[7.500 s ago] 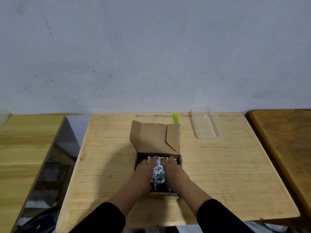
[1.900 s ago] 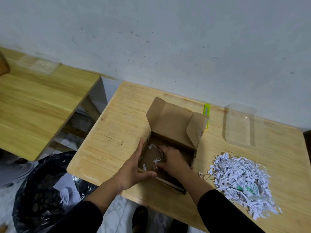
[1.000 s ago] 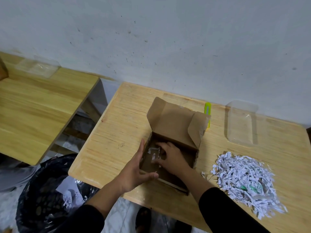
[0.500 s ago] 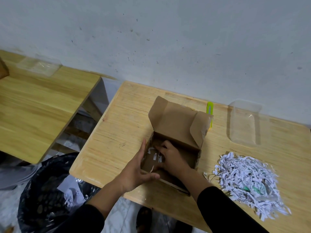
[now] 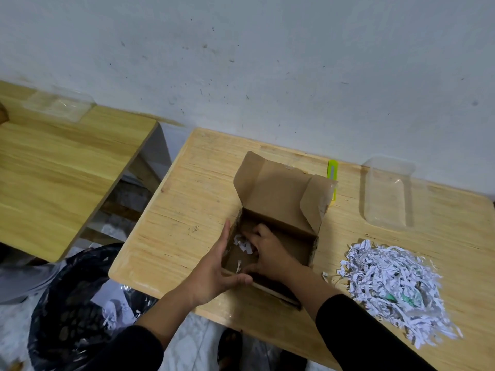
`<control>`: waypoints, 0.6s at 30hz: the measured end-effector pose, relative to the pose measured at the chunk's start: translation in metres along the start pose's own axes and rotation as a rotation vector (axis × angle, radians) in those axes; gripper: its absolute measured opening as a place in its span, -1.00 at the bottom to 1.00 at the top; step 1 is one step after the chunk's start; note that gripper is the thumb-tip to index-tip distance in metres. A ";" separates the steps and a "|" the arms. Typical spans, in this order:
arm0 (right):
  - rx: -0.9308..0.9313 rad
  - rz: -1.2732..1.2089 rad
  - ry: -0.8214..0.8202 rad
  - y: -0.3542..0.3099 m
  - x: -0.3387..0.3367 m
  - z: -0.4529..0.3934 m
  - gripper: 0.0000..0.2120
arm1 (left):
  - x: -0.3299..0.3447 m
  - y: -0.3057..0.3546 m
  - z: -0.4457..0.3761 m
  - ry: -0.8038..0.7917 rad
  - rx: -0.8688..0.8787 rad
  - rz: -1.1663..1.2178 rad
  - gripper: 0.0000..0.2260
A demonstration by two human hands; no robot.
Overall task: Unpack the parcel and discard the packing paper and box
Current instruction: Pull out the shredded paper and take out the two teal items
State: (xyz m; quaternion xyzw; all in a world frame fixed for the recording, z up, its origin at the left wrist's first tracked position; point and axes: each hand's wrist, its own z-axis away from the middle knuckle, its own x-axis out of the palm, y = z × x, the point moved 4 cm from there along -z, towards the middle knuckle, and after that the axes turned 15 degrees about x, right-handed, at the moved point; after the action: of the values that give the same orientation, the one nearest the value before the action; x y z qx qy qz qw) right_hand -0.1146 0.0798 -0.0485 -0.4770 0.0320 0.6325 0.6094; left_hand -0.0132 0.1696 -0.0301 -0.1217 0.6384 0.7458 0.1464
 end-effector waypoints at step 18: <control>-0.035 -0.182 0.237 -0.005 0.007 -0.008 -0.74 | 0.002 -0.002 0.002 -0.005 -0.029 0.051 0.01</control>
State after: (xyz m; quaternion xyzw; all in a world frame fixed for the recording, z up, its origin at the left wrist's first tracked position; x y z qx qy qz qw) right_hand -0.1053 0.0812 -0.0544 -0.5597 0.0493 0.5145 0.6478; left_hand -0.0143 0.1720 -0.0322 -0.1056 0.6299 0.7589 0.1274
